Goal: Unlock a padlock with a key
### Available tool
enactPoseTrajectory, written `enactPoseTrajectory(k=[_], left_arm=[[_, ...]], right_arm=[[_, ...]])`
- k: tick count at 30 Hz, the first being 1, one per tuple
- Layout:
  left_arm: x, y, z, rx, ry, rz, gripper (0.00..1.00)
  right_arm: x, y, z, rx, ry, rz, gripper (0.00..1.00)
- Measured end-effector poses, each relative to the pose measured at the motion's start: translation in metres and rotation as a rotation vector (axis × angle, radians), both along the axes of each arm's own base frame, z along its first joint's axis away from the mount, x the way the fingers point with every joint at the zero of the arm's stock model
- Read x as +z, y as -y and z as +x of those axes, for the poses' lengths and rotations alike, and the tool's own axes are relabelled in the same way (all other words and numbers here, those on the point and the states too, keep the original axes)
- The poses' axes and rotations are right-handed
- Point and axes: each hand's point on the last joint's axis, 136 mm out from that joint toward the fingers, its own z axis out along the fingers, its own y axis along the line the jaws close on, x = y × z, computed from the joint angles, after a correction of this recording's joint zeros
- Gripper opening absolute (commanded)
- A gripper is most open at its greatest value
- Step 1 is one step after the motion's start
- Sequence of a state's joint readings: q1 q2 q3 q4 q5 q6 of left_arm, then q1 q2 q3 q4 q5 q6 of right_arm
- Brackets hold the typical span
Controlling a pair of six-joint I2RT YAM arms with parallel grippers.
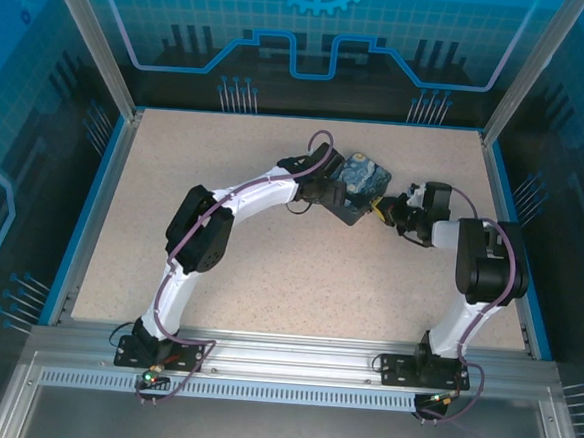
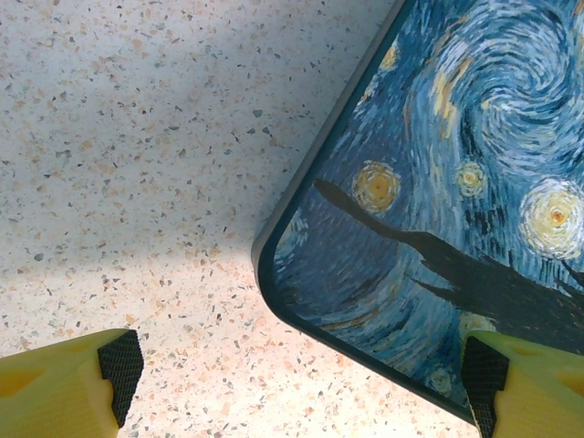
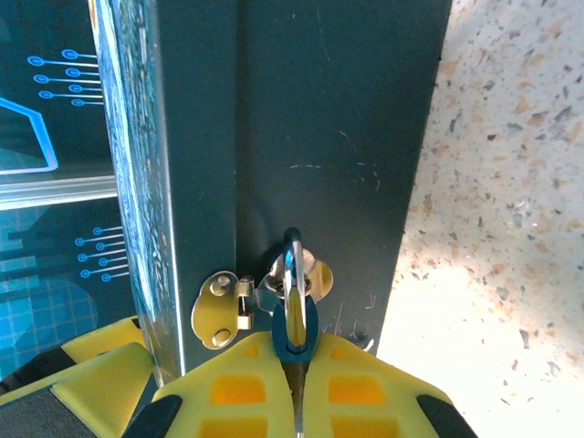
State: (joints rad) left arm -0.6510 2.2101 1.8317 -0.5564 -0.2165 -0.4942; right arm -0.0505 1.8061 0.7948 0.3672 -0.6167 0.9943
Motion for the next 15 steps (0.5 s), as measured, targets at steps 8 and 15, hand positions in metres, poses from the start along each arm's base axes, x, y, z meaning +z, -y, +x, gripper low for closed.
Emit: enactPoseTrajectory(k=[8,15], left_arm=[[0.001,-0.006,0.007,0.002,-0.014,0.017,0.92],[0.002,-0.011,0.013,-0.029,-0.05,0.019,0.92]], right_arm=[[0.003,-0.015,-0.026,0.117,-0.061,-0.099,0.0],[0.001,-0.023,-0.049,0.165,-0.057,-0.245,0.0]])
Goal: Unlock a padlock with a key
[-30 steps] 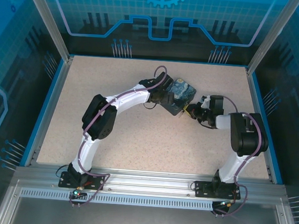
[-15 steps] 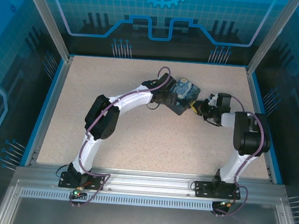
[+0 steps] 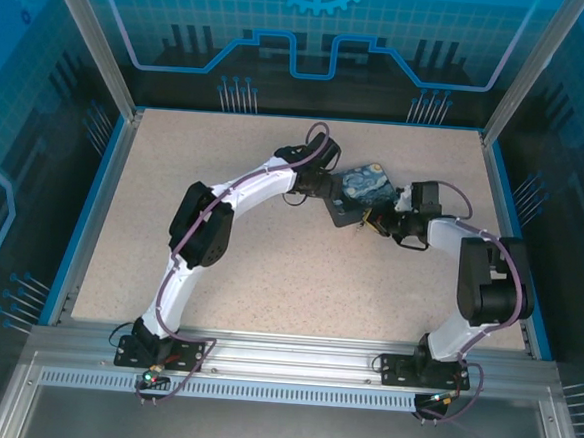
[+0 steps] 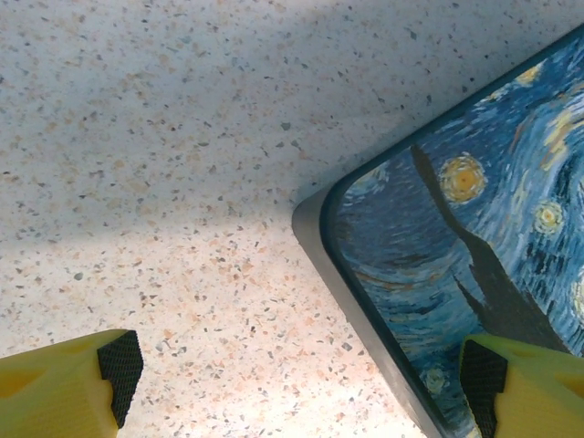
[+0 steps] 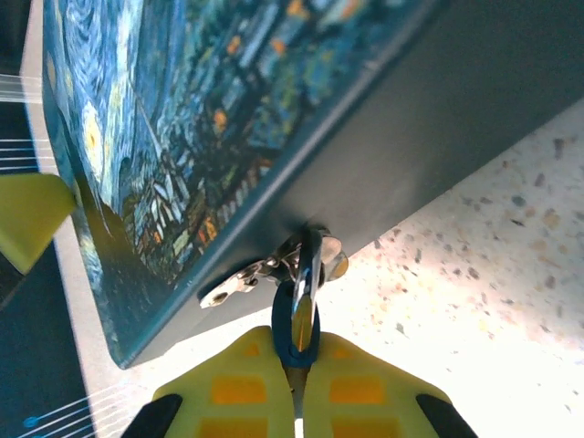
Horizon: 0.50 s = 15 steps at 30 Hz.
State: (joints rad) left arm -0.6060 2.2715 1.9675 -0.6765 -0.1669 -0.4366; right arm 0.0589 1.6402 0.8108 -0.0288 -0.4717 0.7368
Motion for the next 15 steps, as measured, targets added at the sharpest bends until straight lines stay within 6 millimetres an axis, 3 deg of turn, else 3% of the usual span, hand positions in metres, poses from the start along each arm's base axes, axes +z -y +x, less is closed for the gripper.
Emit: enactPoseTrajectory(k=[6,12,15], left_arm=[[-0.002,0.007,-0.002,-0.02,-0.016,-0.023,0.91],[-0.002,-0.006,0.009,0.018,0.009,-0.009,0.91],[-0.002,-0.01,0.013,0.029,0.018,-0.012,0.92]], right_arm=[[-0.014,0.011,-0.01,-0.107,0.065,0.032,0.0],[-0.01,-0.006,0.024,-0.126,0.125,0.308,0.0],[0.003,-0.011,0.033,-0.09,0.128,0.296,0.0]])
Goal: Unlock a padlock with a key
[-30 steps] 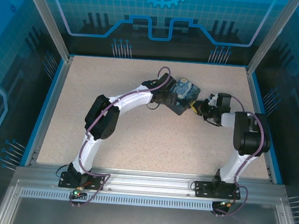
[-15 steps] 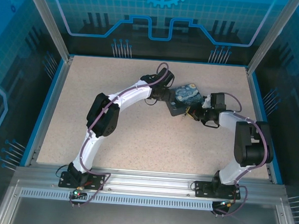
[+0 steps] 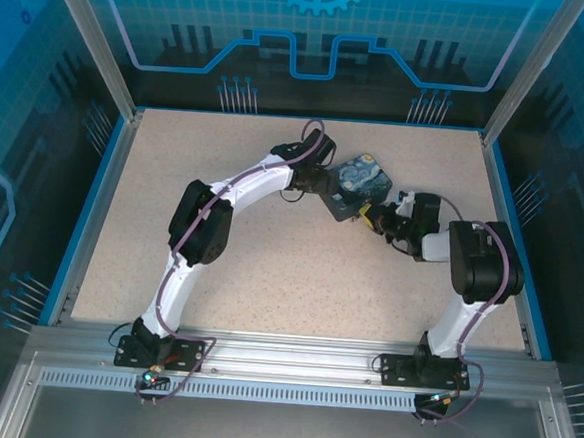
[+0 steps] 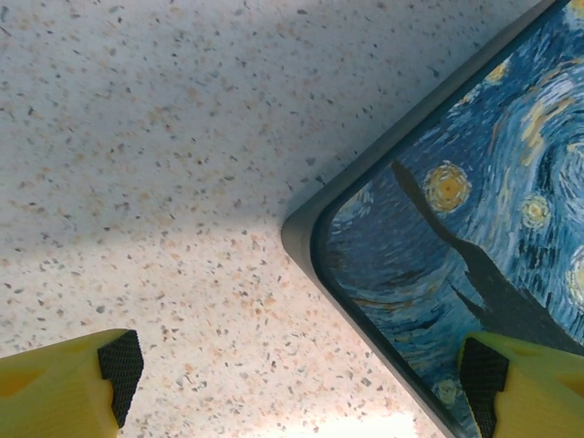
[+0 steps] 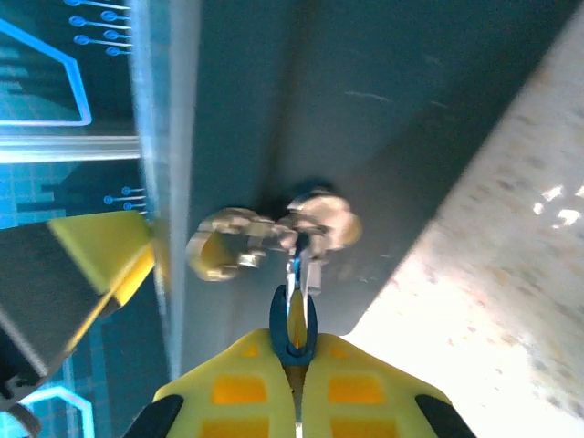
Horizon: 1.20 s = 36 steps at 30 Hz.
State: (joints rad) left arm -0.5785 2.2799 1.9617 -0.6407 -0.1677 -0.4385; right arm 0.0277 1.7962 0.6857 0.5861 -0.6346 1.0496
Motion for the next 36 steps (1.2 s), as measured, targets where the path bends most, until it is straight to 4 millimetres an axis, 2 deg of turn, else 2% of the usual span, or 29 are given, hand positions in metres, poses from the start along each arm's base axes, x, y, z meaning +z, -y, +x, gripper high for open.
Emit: enactPoseTrajectory(k=[6,11,15,18,23,26,28,30,32,36], left_arm=[[-0.001,0.0,-0.003,-0.002,0.005,-0.003,0.92],[-0.014,-0.007,-0.014,-0.002,-0.027,0.022,0.94],[-0.028,-0.016,-0.023,0.002,-0.068,0.049,0.94],[-0.03,-0.019,-0.026,0.003,-0.076,0.055,0.95],[-0.011,-0.019,-0.026,0.003,-0.047,0.036,0.97],[0.009,-0.018,-0.025,0.0,-0.013,0.015,0.97],[0.022,-0.018,-0.024,-0.007,0.011,0.004,0.98],[0.028,-0.017,-0.023,-0.016,0.025,0.002,0.98],[0.033,-0.016,-0.021,-0.022,0.036,0.0,0.98],[0.043,-0.012,-0.016,-0.038,0.058,-0.003,0.98]], right_arm=[[0.02,0.017,-0.009,-0.036,-0.005,-0.145,0.0],[0.005,0.029,-0.012,-0.043,-0.058,-0.177,0.0],[-0.017,0.026,-0.015,-0.009,-0.112,-0.149,0.0],[-0.022,0.021,-0.019,0.023,-0.123,-0.135,0.0],[-0.015,0.002,-0.018,0.086,-0.096,-0.12,0.0],[-0.006,-0.027,-0.016,0.165,-0.06,-0.117,0.0],[0.001,-0.052,-0.021,0.241,-0.026,-0.119,0.0],[0.002,-0.067,-0.029,0.298,-0.009,-0.135,0.0],[-0.002,-0.068,-0.035,0.32,-0.02,-0.15,0.0],[-0.012,-0.048,-0.035,0.285,-0.057,-0.174,0.0]])
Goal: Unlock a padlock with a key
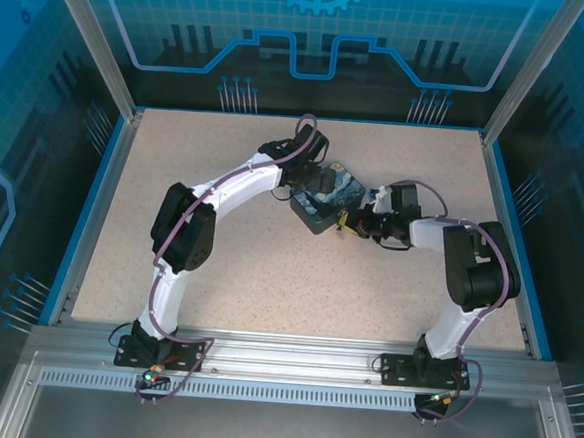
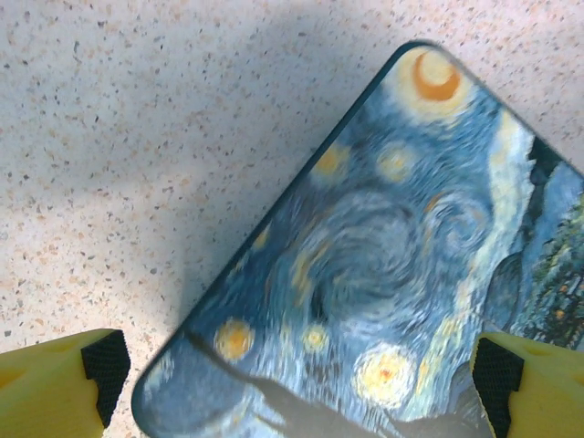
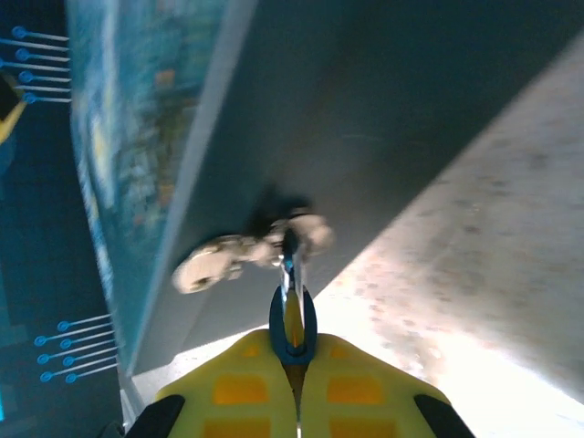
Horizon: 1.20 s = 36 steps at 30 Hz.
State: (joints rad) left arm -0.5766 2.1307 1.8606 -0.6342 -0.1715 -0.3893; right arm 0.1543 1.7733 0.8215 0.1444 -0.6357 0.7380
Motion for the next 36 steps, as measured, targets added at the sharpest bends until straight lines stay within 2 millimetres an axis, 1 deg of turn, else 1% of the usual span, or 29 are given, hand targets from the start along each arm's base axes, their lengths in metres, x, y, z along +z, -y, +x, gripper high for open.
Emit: enactPoseTrajectory(k=[3,8,10,13,17,22,26,36], left_arm=[[0.003,0.002,0.003,-0.006,0.011,-0.001,0.98],[-0.005,-0.002,0.001,-0.03,0.009,0.058,0.98],[-0.007,-0.003,0.0,-0.042,0.013,0.086,0.98],[-0.01,-0.002,-0.004,-0.062,0.023,0.127,0.98],[-0.022,-0.002,-0.015,-0.094,0.014,0.192,0.98],[-0.024,0.004,-0.023,-0.135,0.029,0.253,0.98],[-0.026,0.006,-0.026,-0.155,0.034,0.276,0.97],[-0.029,0.008,-0.026,-0.164,0.035,0.28,0.95]], right_arm=[[-0.006,0.01,0.001,-0.023,-0.015,-0.018,0.0],[-0.021,0.011,-0.002,-0.028,-0.044,-0.033,0.0],[-0.024,0.012,-0.004,-0.028,-0.048,-0.034,0.0],[-0.024,0.012,-0.003,-0.031,-0.041,-0.032,0.0],[-0.024,0.015,-0.001,-0.042,-0.034,-0.025,0.0],[-0.024,0.021,0.001,-0.061,-0.03,-0.012,0.0],[-0.023,0.027,0.002,-0.084,-0.03,0.013,0.0],[-0.014,0.037,0.01,-0.123,-0.017,0.062,0.0]])
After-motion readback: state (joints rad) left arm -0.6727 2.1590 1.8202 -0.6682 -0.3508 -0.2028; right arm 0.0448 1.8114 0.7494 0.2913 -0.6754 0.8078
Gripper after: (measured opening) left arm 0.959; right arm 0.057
